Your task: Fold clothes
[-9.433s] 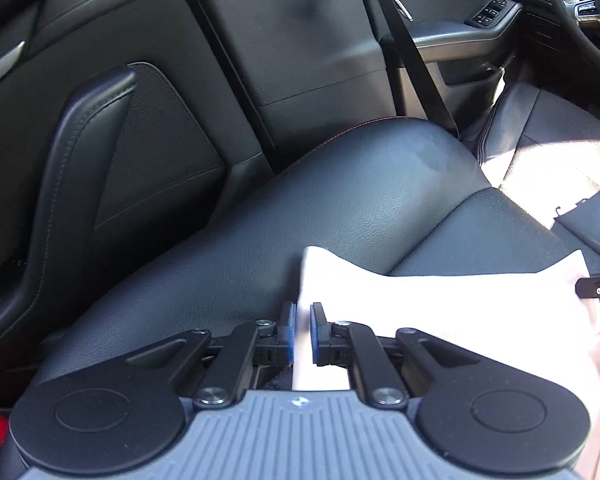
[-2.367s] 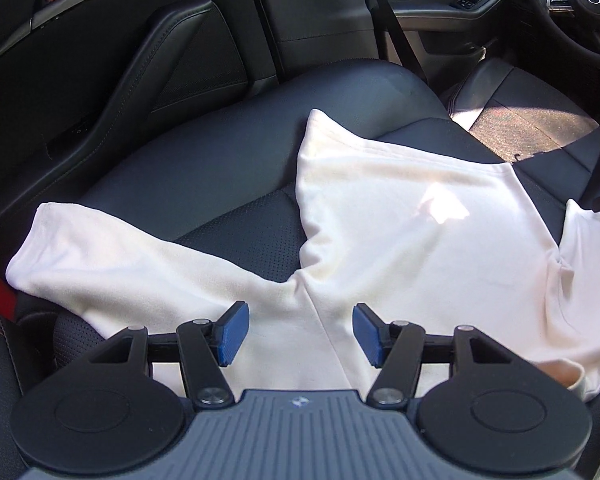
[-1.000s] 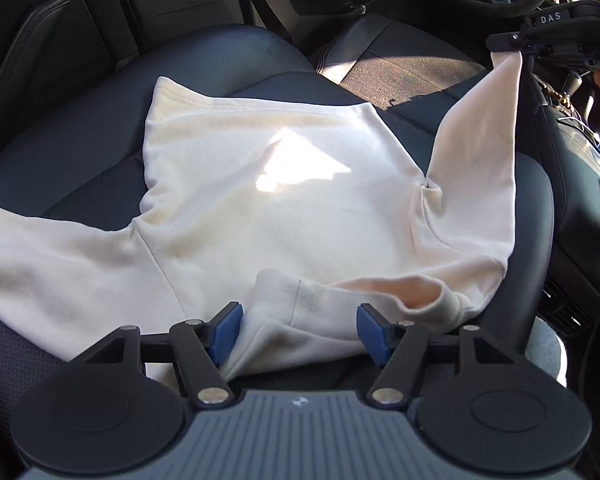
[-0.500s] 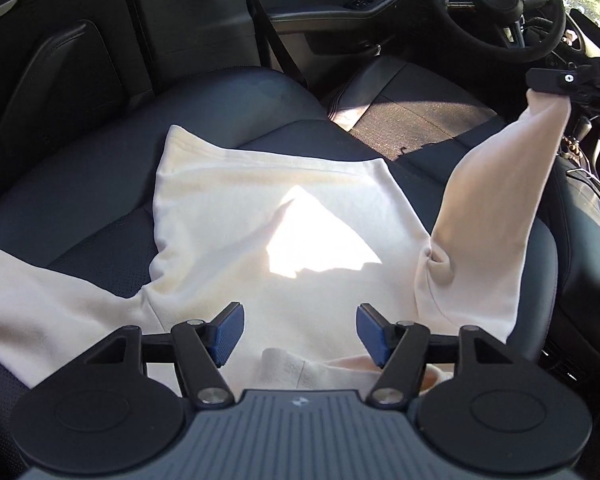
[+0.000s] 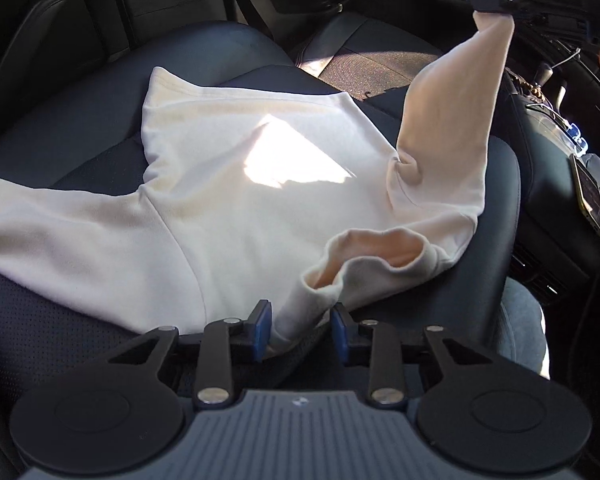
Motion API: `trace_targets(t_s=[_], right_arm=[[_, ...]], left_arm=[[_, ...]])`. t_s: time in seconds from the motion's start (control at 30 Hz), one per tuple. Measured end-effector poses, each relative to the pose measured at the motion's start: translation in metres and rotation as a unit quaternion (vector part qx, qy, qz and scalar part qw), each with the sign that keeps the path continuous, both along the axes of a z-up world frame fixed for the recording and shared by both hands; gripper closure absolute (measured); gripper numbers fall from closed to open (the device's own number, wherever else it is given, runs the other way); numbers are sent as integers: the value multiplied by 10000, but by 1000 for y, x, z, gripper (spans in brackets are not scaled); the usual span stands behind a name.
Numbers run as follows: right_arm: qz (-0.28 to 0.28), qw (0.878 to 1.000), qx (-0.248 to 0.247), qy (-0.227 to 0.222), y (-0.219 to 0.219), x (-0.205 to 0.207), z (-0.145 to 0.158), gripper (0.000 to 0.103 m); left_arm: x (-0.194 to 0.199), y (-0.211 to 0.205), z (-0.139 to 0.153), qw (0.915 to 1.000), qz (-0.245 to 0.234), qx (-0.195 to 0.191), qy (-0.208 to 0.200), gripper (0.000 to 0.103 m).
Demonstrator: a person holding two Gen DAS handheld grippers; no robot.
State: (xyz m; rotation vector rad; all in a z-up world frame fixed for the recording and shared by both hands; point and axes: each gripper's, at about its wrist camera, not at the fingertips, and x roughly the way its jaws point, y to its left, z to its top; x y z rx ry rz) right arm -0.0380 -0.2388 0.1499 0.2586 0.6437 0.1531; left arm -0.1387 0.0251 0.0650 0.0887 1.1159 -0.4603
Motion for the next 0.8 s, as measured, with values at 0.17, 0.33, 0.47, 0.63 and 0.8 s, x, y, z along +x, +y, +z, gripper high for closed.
trace_targets(t_s=[0.17, 0.33, 0.47, 0.63, 0.8], right_arm=[[523, 9986, 66, -46, 41, 0, 3, 97], [1256, 9920, 147, 44, 99, -1, -4, 97], [1795, 9827, 416, 211, 140, 0, -17, 90], [2028, 9781, 244, 404, 152, -4, -31, 85], [1972, 9765, -116, 864, 129, -12, -53, 84]], left_arm=[[-21, 6, 13, 9997, -212, -88, -106, 72], [-39, 13, 22, 9991, -345, -154, -183, 72], [-44, 18, 31, 9987, -327, -227, -315, 71], [-44, 26, 42, 9983, -200, -289, -463, 70], [-27, 35, 50, 9970, 185, -480, -576, 69]])
